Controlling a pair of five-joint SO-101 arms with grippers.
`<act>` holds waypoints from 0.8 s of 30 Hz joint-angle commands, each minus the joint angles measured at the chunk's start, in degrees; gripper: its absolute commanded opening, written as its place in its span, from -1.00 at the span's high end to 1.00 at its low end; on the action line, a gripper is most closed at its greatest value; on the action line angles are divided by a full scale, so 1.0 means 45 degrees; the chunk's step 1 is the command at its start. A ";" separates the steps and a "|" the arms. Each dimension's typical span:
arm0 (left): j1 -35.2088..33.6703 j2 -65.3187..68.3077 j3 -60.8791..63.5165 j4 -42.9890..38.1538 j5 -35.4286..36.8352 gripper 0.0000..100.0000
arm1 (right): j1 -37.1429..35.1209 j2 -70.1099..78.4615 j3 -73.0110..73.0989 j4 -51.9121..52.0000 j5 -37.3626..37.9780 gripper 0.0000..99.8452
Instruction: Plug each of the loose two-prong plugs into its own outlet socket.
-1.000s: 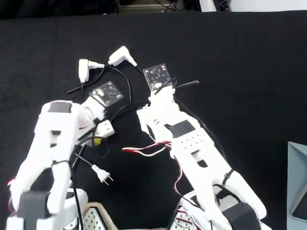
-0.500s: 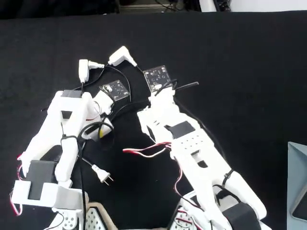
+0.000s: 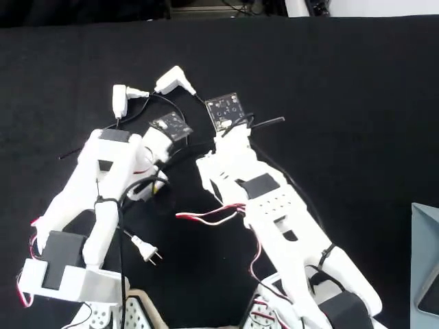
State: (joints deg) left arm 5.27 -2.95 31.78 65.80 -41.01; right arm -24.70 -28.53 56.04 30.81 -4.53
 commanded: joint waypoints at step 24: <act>0.0557 0.0117 -0.1162 0.1680 0.1993 0.49 | 0.0781 -0.0400 -0.0049 0.0059 0.0527 0.97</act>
State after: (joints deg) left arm 6.33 -2.33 28.26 73.45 -31.52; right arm -22.07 -28.53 56.04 30.81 -2.51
